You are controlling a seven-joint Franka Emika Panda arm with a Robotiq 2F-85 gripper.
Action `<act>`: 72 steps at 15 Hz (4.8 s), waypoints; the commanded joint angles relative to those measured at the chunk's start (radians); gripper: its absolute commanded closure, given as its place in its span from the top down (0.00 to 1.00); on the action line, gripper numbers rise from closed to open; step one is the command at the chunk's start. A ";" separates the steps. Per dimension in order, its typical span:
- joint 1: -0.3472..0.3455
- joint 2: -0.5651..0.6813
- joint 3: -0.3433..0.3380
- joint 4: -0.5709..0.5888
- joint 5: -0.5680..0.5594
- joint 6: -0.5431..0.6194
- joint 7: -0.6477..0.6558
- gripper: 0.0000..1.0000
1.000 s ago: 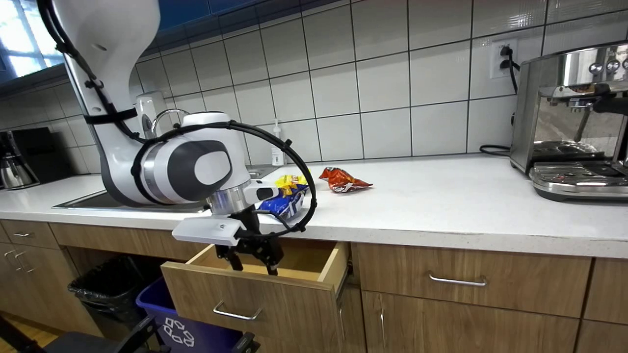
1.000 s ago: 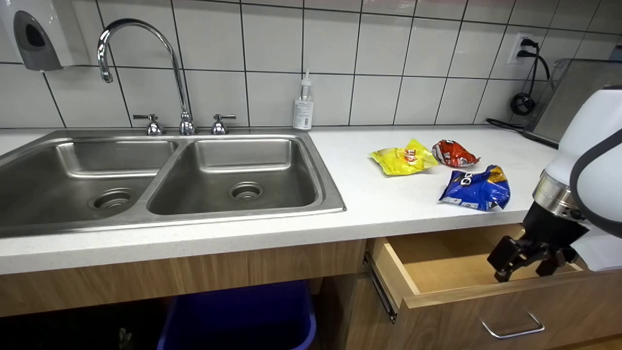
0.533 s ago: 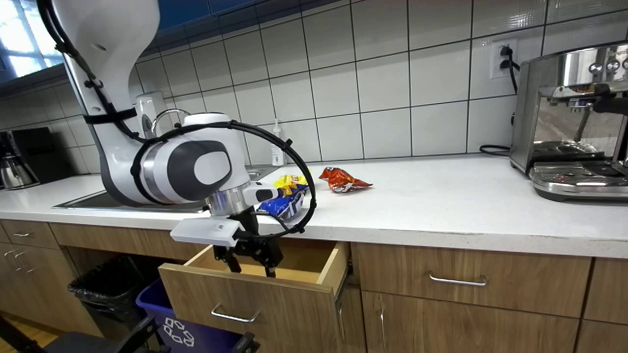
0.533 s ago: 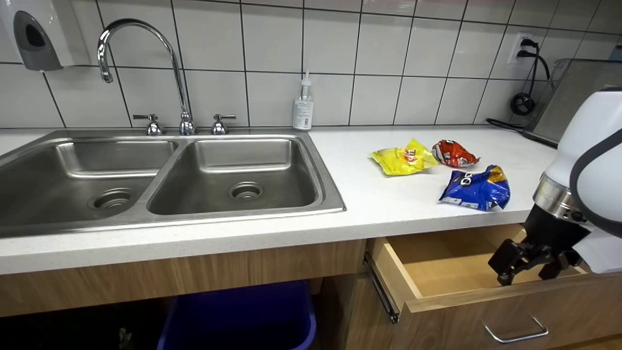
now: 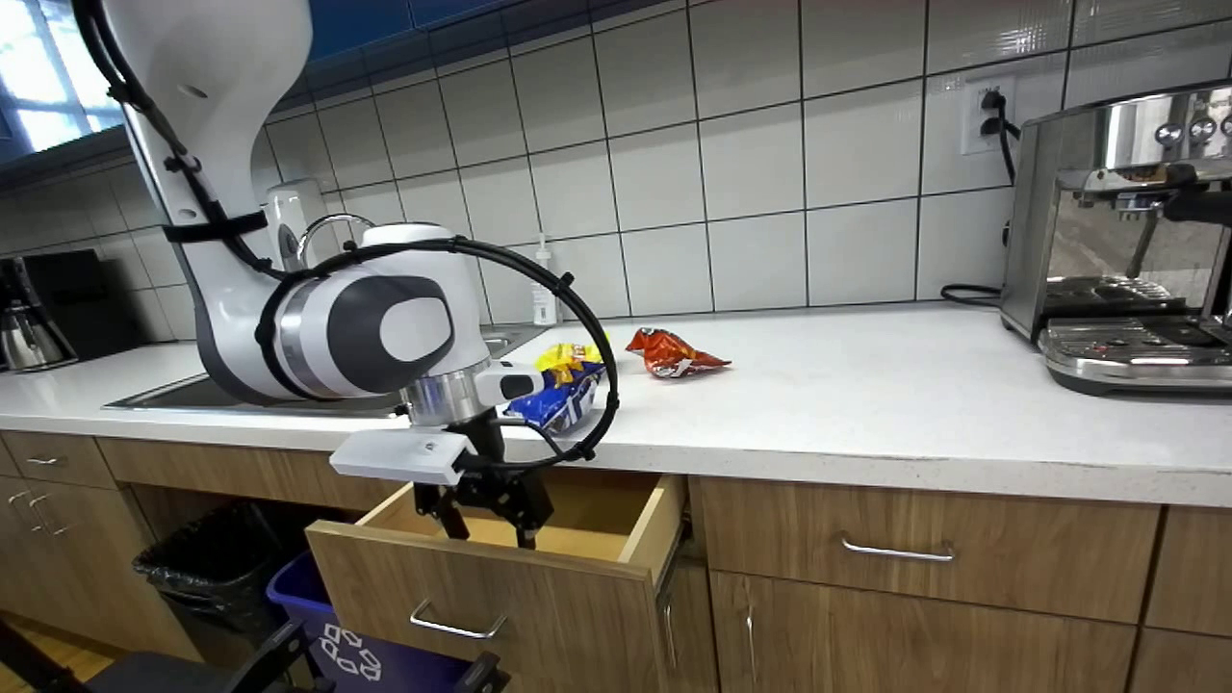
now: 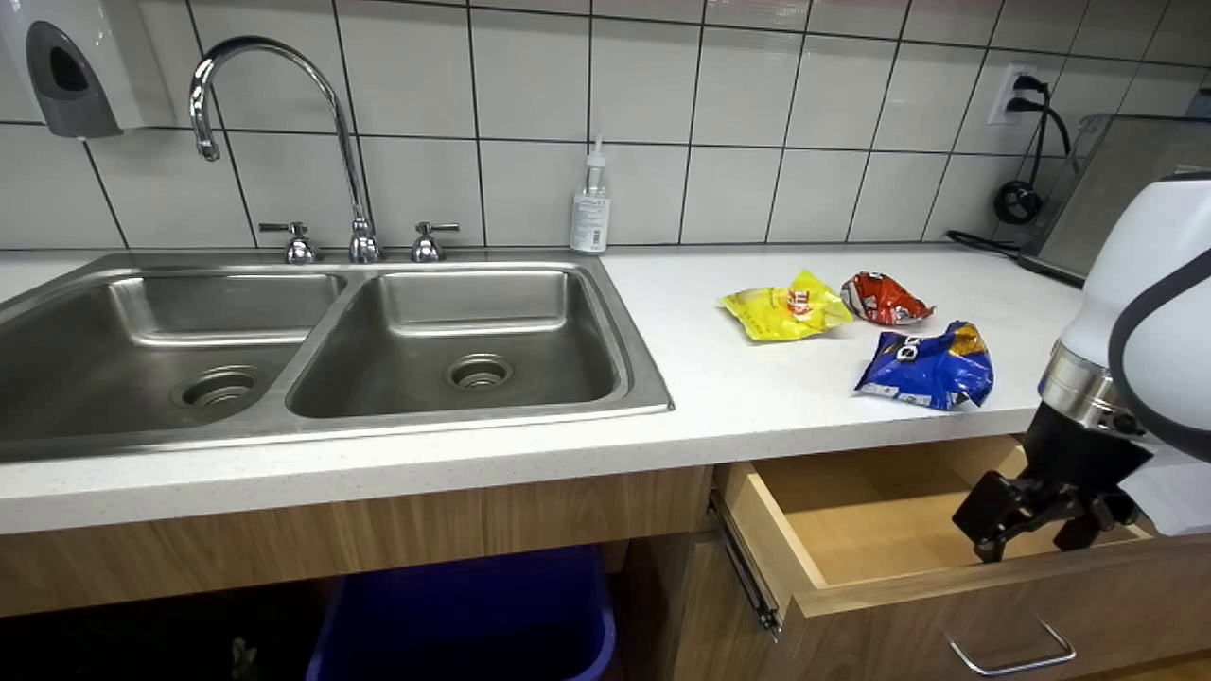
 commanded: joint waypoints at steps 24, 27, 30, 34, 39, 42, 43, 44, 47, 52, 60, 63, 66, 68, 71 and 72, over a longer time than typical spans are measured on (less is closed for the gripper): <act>-0.113 -0.118 0.139 -0.012 0.122 -0.194 -0.029 1.00; -0.116 -0.160 0.162 -0.012 0.171 -0.225 -0.040 1.00; -0.104 -0.207 0.164 -0.011 0.200 -0.255 -0.044 1.00; -0.090 -0.273 0.152 -0.012 0.207 -0.288 -0.044 1.00; -0.076 -0.333 0.141 -0.010 0.199 -0.310 -0.041 1.00; -0.070 -0.360 0.137 -0.010 0.190 -0.313 -0.036 1.00; -0.069 -0.366 0.136 -0.007 0.184 -0.314 -0.033 1.00; -0.067 -0.370 0.136 -0.001 0.183 -0.317 -0.032 1.00; -0.061 -0.378 0.134 0.017 0.183 -0.321 -0.035 1.00; -0.058 -0.370 0.134 0.068 0.172 -0.332 -0.032 1.00; -0.057 -0.355 0.137 0.162 0.146 -0.353 -0.029 1.00; -0.058 -0.339 0.137 0.200 0.133 -0.357 -0.027 1.00; -0.060 -0.319 0.137 0.238 0.114 -0.361 -0.025 1.00; -0.062 -0.301 0.136 0.265 0.098 -0.363 -0.027 1.00; -0.065 -0.265 0.133 0.311 0.077 -0.371 -0.030 1.00; -0.066 -0.252 0.131 0.328 0.071 -0.373 -0.033 1.00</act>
